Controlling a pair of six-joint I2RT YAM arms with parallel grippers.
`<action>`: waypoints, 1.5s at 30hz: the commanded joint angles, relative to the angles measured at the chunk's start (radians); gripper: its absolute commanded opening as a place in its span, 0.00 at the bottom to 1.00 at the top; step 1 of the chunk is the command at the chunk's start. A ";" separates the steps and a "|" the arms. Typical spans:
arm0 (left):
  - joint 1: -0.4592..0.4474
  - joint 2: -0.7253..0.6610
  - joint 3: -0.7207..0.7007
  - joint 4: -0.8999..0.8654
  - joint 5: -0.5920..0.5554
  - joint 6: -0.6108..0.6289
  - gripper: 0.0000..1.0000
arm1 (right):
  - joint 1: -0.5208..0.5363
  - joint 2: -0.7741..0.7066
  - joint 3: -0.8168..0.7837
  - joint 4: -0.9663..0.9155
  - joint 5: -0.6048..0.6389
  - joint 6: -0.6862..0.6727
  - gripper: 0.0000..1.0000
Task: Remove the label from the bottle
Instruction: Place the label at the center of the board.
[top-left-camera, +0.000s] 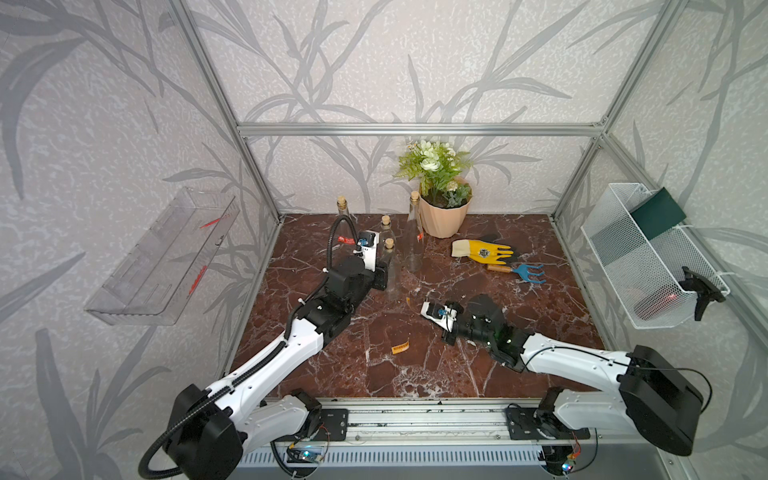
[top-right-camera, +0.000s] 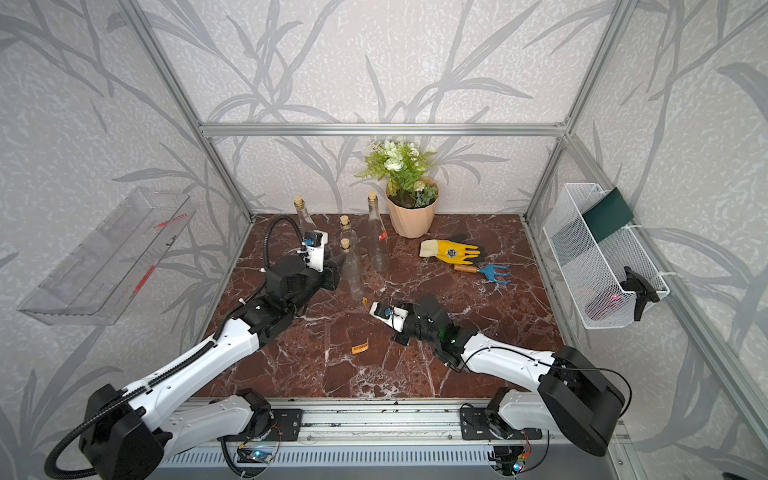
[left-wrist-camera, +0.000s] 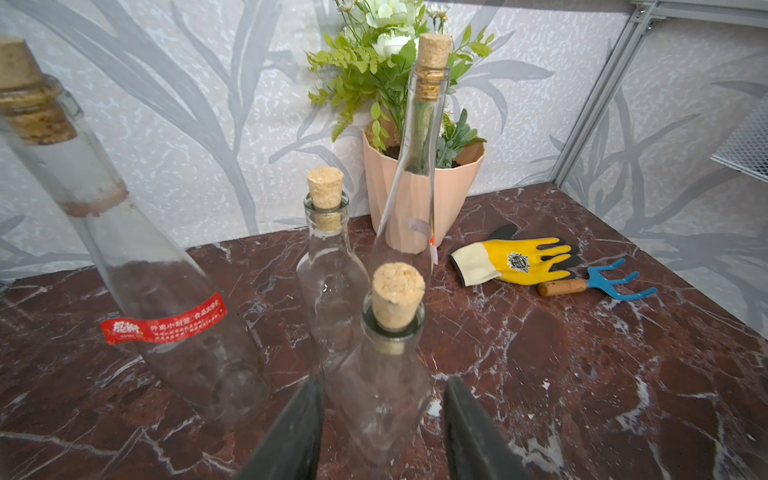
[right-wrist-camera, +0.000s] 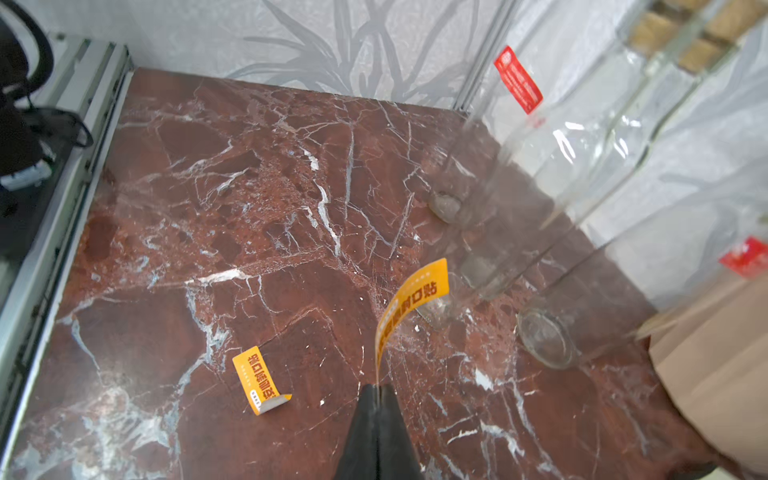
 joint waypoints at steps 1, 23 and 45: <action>0.006 -0.072 -0.010 -0.082 0.086 -0.033 0.48 | 0.041 -0.013 -0.029 0.075 0.035 -0.191 0.00; 0.007 -0.175 -0.031 -0.327 0.280 -0.129 0.44 | 0.217 0.247 -0.042 0.608 0.370 -0.824 0.00; 0.065 -0.106 0.039 -0.507 0.407 -0.175 0.43 | 0.248 0.324 -0.049 0.798 0.429 -0.959 0.00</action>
